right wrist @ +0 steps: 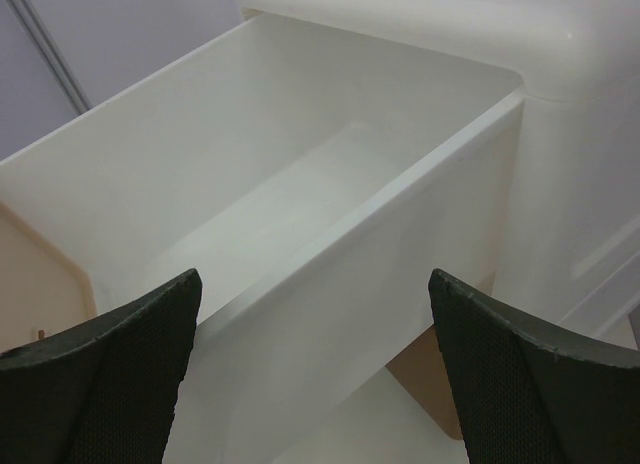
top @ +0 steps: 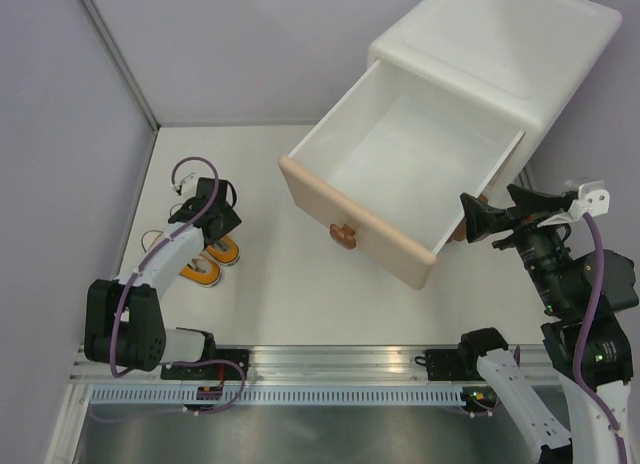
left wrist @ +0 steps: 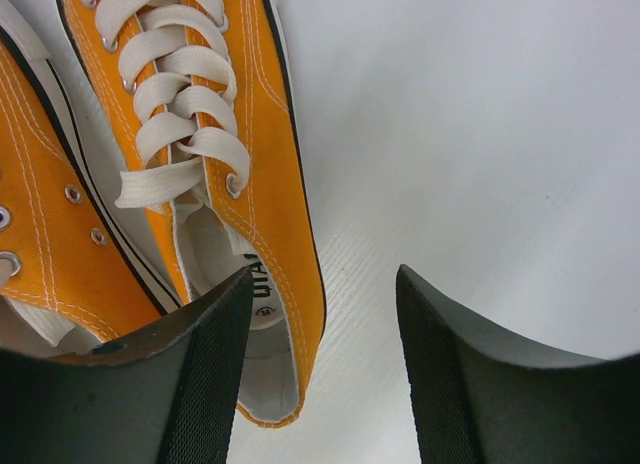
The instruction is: Place and organize the shoes in the shoe cabinet
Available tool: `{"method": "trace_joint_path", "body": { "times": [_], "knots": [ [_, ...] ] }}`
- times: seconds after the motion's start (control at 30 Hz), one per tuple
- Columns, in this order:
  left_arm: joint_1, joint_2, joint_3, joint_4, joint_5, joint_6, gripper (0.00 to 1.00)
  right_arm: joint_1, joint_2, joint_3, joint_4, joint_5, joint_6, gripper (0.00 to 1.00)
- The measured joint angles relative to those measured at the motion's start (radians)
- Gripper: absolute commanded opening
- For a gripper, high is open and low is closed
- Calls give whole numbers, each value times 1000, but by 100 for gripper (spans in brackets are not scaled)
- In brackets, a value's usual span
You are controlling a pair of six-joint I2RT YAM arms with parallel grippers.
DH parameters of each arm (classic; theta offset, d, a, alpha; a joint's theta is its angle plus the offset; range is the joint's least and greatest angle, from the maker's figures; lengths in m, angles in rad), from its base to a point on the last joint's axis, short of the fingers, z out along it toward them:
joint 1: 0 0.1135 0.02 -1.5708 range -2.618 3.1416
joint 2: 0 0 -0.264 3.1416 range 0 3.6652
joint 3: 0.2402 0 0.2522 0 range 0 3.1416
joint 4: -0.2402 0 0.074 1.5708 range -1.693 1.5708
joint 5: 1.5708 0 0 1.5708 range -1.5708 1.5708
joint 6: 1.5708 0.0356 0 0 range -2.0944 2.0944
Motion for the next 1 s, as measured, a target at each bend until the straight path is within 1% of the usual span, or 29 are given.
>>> {"method": "trace_joint_path", "body": {
  "times": [0.2, 0.4, 0.6, 0.7, 0.73, 0.8, 1.0],
  "knots": [
    [0, 71, -13, -8, 3, -31, 52, 8, -5, -6, 6, 11, -3, 98],
    [0, 147, -18, -5, 9, -46, 48, 18, -9, -11, 10, 24, -7, 98],
    [0, 184, -16, 10, 6, -48, 35, 24, -11, -16, 16, 30, -7, 98],
    [2, 192, -8, 11, 6, -48, 22, 27, -11, -16, 16, 32, -7, 98],
    [2, 193, -7, 15, 7, -48, 12, 29, -11, -16, 16, 34, -7, 98],
    [2, 195, -5, 26, 12, -50, 3, 29, -11, -16, 16, 35, -7, 98],
    [2, 188, -4, 25, 19, -47, 2, 29, -12, -16, 15, 36, -7, 98]
  ]
}}
